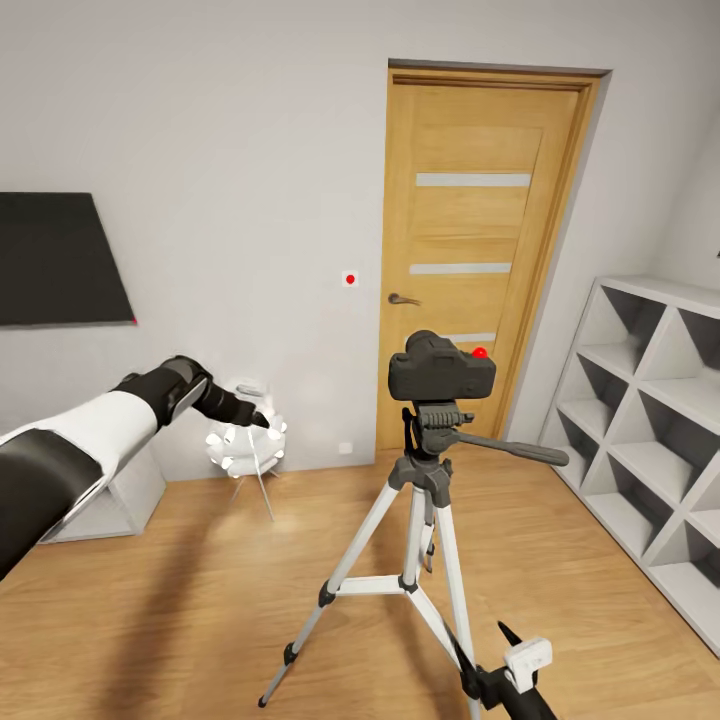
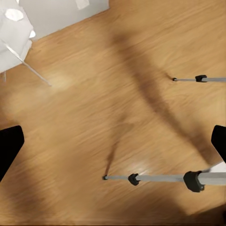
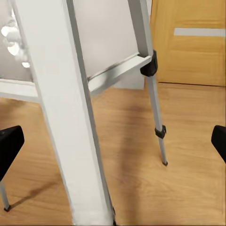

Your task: Attach the digital camera to the camera tripod in the bedroom.

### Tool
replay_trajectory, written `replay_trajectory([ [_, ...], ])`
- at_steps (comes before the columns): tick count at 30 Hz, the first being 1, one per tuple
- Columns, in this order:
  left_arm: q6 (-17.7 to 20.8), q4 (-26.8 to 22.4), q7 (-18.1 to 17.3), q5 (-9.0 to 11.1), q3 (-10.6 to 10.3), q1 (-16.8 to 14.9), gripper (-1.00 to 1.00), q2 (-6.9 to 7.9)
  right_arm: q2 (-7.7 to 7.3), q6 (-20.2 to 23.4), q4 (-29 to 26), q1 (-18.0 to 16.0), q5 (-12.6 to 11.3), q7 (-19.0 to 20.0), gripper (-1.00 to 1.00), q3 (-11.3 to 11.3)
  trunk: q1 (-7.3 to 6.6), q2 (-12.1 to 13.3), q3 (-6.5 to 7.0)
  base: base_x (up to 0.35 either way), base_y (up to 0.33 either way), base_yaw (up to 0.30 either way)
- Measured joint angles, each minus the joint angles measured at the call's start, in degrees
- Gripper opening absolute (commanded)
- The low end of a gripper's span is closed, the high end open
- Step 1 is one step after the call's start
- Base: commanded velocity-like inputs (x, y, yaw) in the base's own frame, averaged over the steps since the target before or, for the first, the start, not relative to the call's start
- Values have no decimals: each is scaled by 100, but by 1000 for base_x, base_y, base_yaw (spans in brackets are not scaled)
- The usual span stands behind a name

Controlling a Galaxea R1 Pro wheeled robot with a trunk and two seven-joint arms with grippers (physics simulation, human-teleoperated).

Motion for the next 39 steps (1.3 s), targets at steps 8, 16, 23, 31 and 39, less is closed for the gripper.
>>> replay_trajectory([
  [8, -220, 90, 160, 37, 17, 315, 100, 1, -11, -673, 631, 1, 1, 5, 100, -1, 2, 1, 1, -101, 0, 0],
  [16, -425, 354, 329, 48, 26, 478, 100, 22, -13, -1105, 1052, 1, -6, 6, 100, -3, 4, -1, 1, -312, 0, 0],
  [23, -512, 401, 340, 42, 17, 672, 100, 152, -14, -1136, 1337, 1, -6, 9, 100, -8, 3, -1, 0, -314, 0, 0],
  [31, -593, 409, 438, 38, 14, 1141, 100, 225, -16, -1129, 1870, 5, -7, 1, 100, -14, 0, 0, 0, -89, 0, 0],
  [39, -628, 410, 1037, 51, 29, 1748, 100, 235, -22, -1048, 2121, 21, -10, -100, 100, -18, 0, 0, 1, -8, 0, 0],
])
